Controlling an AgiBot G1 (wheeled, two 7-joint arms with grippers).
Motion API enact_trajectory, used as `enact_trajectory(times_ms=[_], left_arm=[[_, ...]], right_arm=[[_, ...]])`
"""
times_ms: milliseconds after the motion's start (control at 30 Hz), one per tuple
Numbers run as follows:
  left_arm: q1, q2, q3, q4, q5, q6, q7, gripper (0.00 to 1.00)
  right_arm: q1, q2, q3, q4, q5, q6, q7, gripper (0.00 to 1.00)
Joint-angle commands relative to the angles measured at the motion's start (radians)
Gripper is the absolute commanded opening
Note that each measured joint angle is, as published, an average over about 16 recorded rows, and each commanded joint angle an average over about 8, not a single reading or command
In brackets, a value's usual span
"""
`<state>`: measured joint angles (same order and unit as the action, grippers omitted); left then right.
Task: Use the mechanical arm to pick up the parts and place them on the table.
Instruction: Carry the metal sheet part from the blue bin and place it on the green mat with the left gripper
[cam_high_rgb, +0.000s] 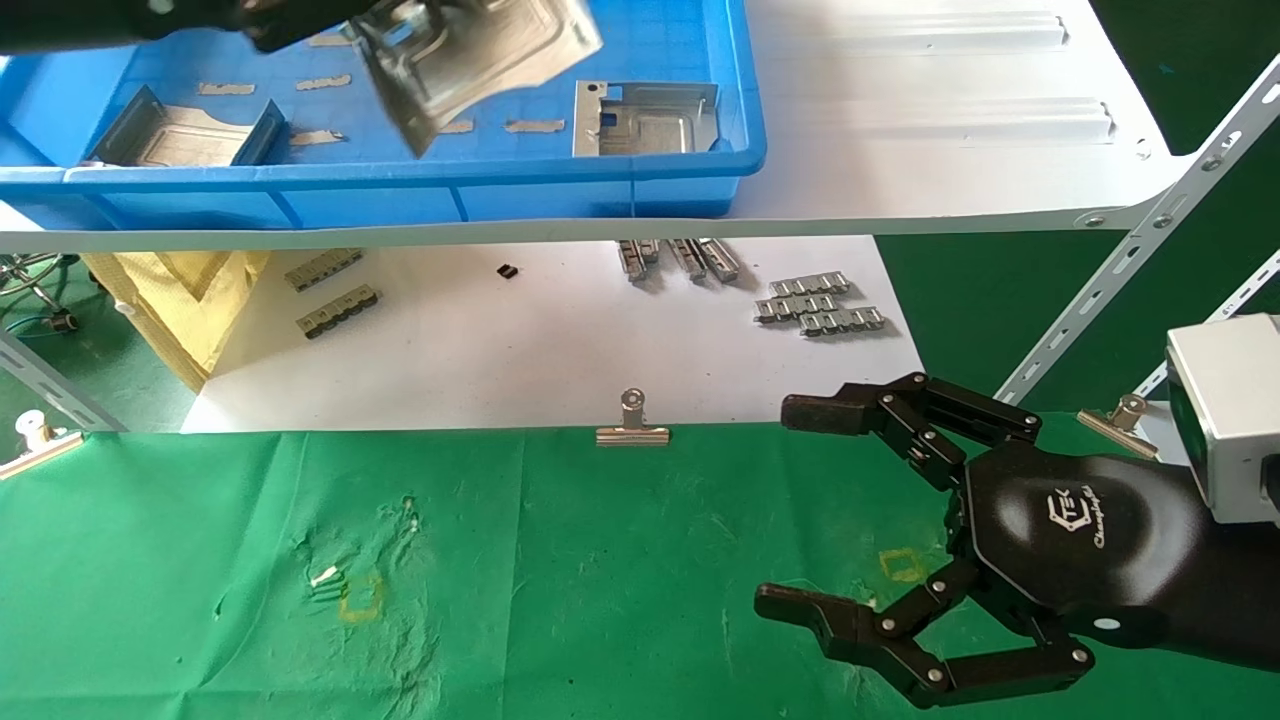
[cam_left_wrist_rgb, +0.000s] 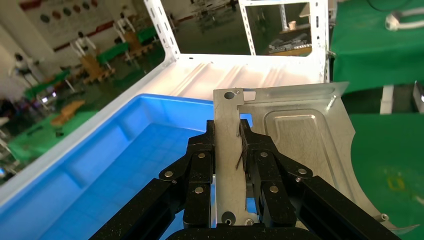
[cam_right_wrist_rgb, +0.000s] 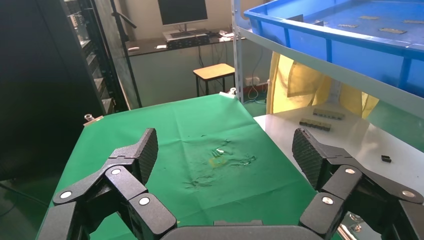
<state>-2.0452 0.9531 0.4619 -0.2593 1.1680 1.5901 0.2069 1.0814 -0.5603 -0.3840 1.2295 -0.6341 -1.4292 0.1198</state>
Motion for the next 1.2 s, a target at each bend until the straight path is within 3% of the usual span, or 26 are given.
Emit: enact_trajectory(times_ms=[33,300,433,700,1033,1100,1200], left_arm=[[0.014,-0.015,-0.001,-0.024,-0.011,0.018,0.024,0.00],[0.250,-0.209,0.115,-0.390,-0.263,0.019,0.033,0.00],[0.331,-0.290,0.193,-0.476,-0.327,0.013,0.069,0.00],[0.377,-0.327,0.369,-0.417,-0.191,-0.001,0.277,0.00],[0.361,-0.219,0.486,-0.184,-0.024,-0.026,0.504,0.00],[0.353,-0.197,0.491,-0.131,-0.020,-0.024,0.536,0.15],[0.346,-0.172,0.493,-0.069,-0.024,-0.021,0.575,0.52]], right_arm=[[0.000,0.000,0.000,0.000,0.000,0.000,0.000,1.00],[0.000,0.000,0.000,0.000,0.000,0.000,0.000,1.00],[0.000,0.000,0.000,0.000,0.000,0.000,0.000,1.00],[0.000,0.000,0.000,0.000,0.000,0.000,0.000,1.00],[0.000,0.000,0.000,0.000,0.000,0.000,0.000,1.00],[0.000,0.000,0.000,0.000,0.000,0.000,0.000,1.00],[0.000,0.000,0.000,0.000,0.000,0.000,0.000,1.00]])
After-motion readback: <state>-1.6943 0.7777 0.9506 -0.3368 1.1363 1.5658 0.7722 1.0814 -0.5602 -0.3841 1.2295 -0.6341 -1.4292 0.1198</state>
